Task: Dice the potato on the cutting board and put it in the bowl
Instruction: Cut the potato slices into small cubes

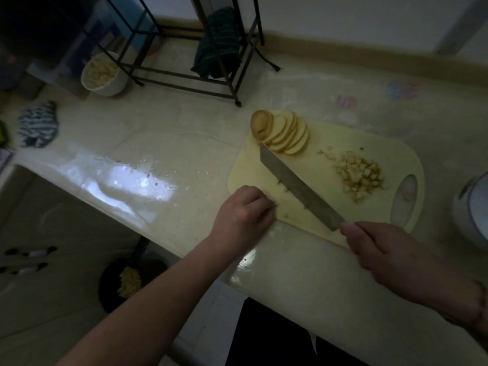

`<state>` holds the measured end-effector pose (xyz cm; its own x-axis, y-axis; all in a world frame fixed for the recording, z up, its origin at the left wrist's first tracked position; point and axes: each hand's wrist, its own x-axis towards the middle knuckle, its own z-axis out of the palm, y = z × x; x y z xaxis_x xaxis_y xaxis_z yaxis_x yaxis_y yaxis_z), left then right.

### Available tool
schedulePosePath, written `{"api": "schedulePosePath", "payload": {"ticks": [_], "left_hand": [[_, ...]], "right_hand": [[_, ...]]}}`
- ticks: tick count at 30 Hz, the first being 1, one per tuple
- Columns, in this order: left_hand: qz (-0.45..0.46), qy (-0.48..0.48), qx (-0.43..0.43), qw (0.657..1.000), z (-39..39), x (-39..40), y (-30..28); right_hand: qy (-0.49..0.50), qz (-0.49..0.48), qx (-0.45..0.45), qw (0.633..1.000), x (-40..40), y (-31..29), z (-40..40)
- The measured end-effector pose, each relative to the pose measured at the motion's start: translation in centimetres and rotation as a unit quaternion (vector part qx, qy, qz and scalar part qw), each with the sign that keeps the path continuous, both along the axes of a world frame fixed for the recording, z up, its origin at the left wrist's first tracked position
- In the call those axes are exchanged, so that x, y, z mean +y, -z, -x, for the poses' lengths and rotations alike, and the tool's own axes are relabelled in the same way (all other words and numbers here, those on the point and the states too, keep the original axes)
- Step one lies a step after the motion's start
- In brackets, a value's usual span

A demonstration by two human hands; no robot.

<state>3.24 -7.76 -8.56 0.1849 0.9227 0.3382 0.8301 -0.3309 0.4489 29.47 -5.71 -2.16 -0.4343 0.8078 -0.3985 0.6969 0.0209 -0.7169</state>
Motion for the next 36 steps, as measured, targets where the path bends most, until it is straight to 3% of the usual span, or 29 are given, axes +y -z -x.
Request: {"api": "schedulePosePath", "payload": {"ticks": [10, 15, 20, 36], "left_hand": [[0.045, 0.008, -0.037, 0.998, -1.5, 1.2, -0.7], [0.055, 0.083, 0.05, 0.994, -1.7, 1.4, -0.1], [0.047, 0.093, 0.045, 0.994, -0.9, 1.2, 0.1], [0.036, 0.104, 0.01, 0.994, -4.7, 6.4, 0.3]], "right_hand": [[0.049, 0.017, 0.003, 0.999, 1.0, 0.2, -4.8], [0.053, -0.009, -0.009, 0.999, 0.6, 0.0, -6.2], [0.051, -0.021, -0.016, 0.998, -0.1, 0.1, -6.4], [0.176, 0.087, 0.043, 0.98, -0.2, 0.0, -6.8]]}}
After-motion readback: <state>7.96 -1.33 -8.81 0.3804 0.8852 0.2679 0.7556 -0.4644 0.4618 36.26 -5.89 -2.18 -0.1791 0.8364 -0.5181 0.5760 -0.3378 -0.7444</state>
